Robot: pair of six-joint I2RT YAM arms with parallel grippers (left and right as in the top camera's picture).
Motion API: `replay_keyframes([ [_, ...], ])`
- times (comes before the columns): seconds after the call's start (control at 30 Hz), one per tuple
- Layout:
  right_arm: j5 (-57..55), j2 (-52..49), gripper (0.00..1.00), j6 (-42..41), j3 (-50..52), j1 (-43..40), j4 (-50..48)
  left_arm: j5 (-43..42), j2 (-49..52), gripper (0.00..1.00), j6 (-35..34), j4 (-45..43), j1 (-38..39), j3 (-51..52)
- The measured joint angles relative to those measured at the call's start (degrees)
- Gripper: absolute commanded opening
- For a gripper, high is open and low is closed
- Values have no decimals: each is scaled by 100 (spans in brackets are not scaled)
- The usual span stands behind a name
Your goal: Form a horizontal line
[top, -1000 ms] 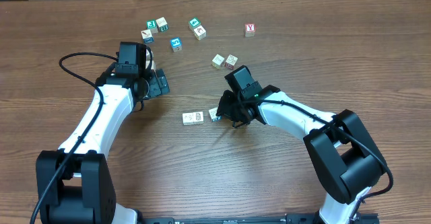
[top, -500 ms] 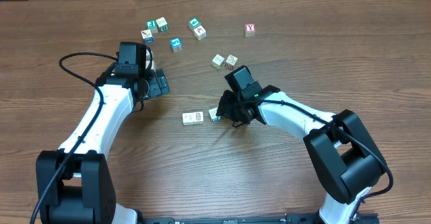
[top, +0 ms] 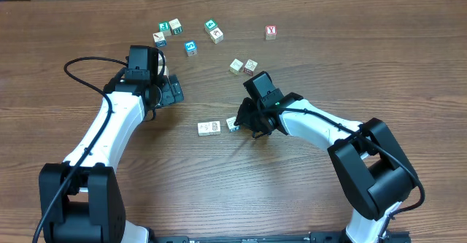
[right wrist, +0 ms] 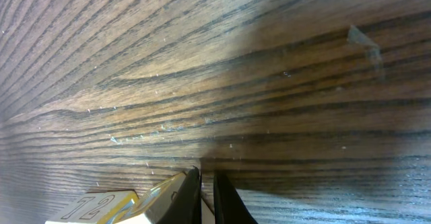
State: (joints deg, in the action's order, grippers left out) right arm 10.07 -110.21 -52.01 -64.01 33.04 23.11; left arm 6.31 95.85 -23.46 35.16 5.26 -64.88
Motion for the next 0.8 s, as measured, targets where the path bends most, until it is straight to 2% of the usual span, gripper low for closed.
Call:
replay_keyframes([
  [0.8, 2, 0, 4, -26, 0, 120, 4, 0, 0, 100, 0, 0, 0, 0],
])
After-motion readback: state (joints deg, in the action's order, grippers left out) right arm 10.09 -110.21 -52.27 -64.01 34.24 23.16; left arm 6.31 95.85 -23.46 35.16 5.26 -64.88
